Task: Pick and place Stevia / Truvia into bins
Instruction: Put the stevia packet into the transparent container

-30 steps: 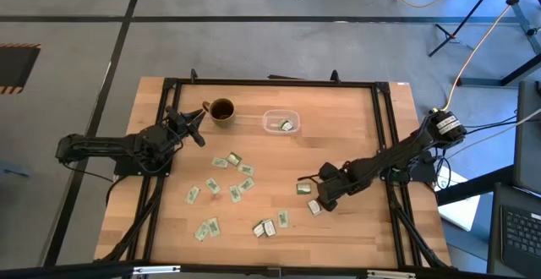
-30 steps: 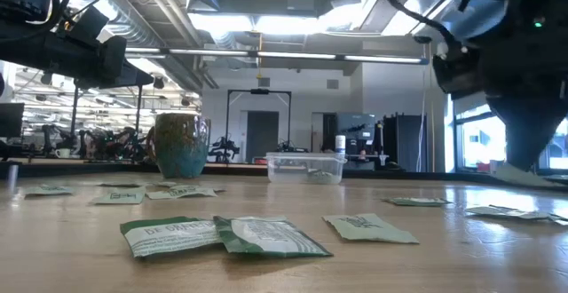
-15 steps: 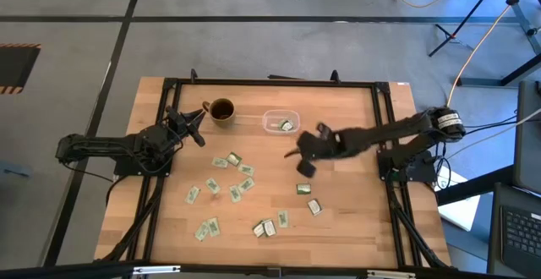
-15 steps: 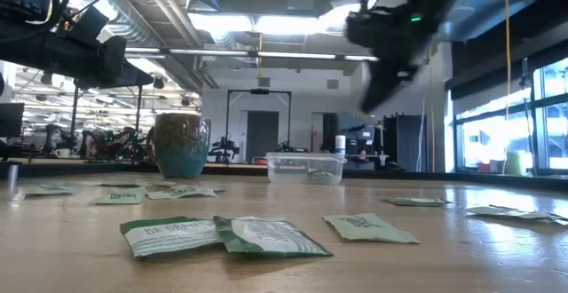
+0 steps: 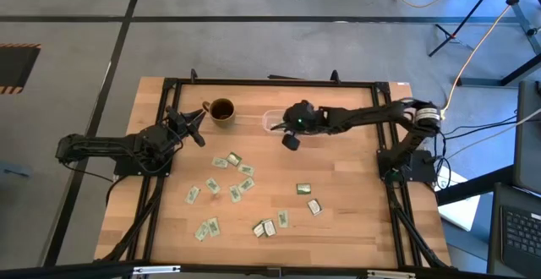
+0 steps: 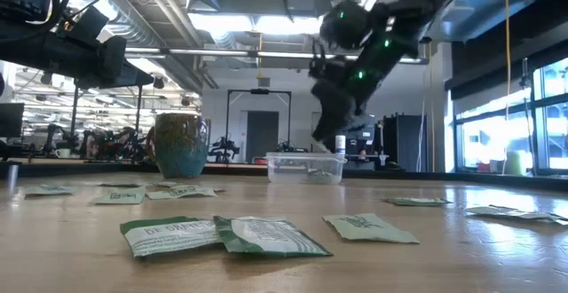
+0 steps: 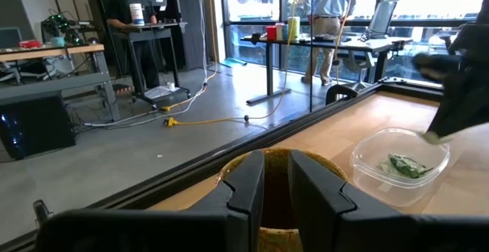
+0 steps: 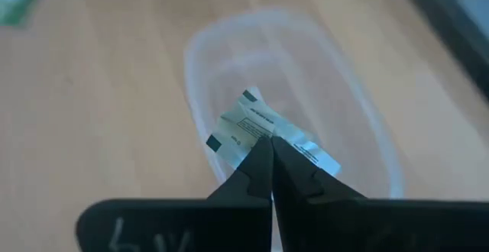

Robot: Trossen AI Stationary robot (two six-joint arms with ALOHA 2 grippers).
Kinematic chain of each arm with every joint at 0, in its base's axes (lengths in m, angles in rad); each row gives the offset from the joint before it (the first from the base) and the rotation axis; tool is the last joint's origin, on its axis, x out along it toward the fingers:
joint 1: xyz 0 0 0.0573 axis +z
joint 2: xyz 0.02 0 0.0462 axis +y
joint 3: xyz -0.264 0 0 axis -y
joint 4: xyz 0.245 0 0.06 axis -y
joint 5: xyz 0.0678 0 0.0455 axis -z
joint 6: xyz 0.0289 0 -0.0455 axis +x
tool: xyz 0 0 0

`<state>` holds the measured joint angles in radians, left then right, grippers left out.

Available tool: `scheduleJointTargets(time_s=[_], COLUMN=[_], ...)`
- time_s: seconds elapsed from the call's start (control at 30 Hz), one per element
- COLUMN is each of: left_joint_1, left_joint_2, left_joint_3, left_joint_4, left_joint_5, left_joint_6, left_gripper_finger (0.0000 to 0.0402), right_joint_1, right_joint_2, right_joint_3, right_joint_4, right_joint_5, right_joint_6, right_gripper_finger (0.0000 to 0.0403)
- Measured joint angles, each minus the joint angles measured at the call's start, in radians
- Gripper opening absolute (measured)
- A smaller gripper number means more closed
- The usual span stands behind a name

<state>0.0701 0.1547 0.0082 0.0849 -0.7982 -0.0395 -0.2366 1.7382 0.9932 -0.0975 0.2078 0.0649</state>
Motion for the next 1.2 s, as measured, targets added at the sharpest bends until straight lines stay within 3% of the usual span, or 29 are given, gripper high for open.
scheduleJointTargets(time_s=[0.5,0.73,0.93,1.2], left_joint_1=[0.000,0.000,0.000,0.000], left_joint_2=[0.000,0.000,0.000,0.000], left_joint_3=[0.000,0.000,0.000,0.005], left_joint_4=[0.000,0.000,0.020,0.083], left_joint_5=[0.000,0.000,0.019,0.296], left_joint_6=[0.000,0.000,0.001,0.022], left_gripper_finger=[0.0058,0.0058,0.0059,0.0059], right_joint_1=[-0.023,-0.023,0.004,0.102], right_joint_2=[0.061,0.045,-0.130,-0.442], right_joint_3=[0.000,0.009,0.046,-0.133], right_joint_4=[0.005,-0.026,-0.170,-0.152], right_joint_5=[0.034,0.035,0.035,0.028], right_joint_6=[0.005,-0.022,-0.017,0.072], right_gripper_finger=[0.0036,0.0091,0.0140,0.0147])
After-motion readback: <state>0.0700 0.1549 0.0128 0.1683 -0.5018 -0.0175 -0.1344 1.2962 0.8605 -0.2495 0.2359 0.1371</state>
